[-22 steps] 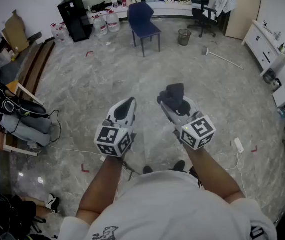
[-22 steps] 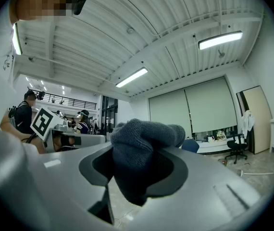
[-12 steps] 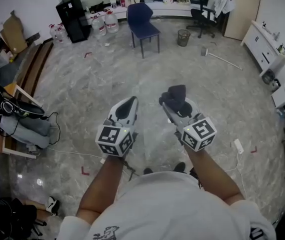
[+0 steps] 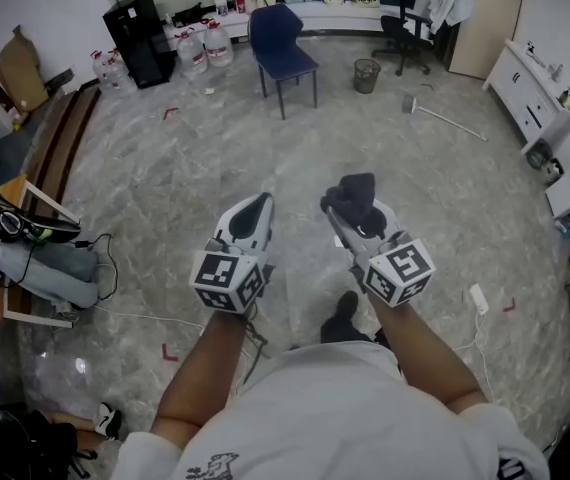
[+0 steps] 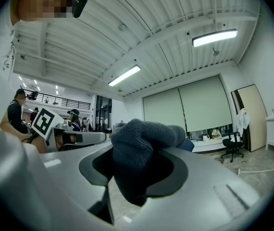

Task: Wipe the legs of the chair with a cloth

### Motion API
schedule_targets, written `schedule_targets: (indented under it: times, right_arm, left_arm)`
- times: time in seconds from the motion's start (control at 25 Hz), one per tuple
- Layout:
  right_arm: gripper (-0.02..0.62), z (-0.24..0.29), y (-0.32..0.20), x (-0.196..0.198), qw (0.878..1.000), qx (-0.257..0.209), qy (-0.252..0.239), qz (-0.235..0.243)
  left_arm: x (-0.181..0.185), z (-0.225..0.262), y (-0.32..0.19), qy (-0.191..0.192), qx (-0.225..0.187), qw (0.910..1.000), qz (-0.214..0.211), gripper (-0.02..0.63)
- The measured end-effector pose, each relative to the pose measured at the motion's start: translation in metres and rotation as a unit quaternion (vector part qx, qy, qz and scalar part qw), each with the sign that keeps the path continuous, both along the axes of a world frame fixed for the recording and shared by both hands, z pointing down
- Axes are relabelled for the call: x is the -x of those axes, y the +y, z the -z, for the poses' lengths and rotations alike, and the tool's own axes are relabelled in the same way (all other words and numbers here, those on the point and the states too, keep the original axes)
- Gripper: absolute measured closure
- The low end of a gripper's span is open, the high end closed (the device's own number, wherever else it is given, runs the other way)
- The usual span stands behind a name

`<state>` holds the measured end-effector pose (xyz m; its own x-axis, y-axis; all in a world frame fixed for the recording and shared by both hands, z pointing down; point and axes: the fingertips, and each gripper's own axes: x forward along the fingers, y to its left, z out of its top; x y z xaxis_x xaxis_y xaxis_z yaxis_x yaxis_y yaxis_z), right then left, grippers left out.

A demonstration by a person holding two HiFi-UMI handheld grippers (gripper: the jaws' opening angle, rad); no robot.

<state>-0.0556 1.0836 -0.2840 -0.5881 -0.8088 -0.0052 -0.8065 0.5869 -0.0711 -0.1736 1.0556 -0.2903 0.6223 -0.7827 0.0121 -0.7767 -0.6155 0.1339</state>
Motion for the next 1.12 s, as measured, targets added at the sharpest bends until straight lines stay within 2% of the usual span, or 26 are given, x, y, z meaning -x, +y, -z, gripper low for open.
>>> schedule_targets:
  times: [0.32, 0.52, 0.68, 0.84, 1.12]
  right_arm:
    - [0.448, -0.026, -0.159, -0.055, 1.000, -0.002, -0.013, 0.024]
    - [0.449, -0.001, -0.276, -0.094, 0.998, -0.003, -0.012, 0.058]
    - [0.449, 0.001, -0.356, -0.104, 0.997, 0.001, -0.005, 0.078]
    - [0.449, -0.011, -0.433, -0.096, 0.997, 0.011, -0.003, 0.078]
    - [0.449, -0.031, -0.588, -0.068, 0.998, 0.010, 0.007, 0.056]
  left_arm:
    - [-0.054, -0.019, -0.152, 0.000, -0.007, 0.9997, 0.025, 0.600]
    - [-0.090, -0.001, -0.260, 0.000, -0.001, 0.9988, 0.049, 0.600]
    - [-0.089, -0.003, -0.332, 0.004, 0.007, 0.9976, 0.069, 0.600]
    - [-0.077, -0.010, -0.402, 0.001, 0.011, 0.9973, 0.073, 0.600]
    - [-0.049, -0.023, -0.566, 0.016, -0.001, 0.9985, 0.051, 0.600]
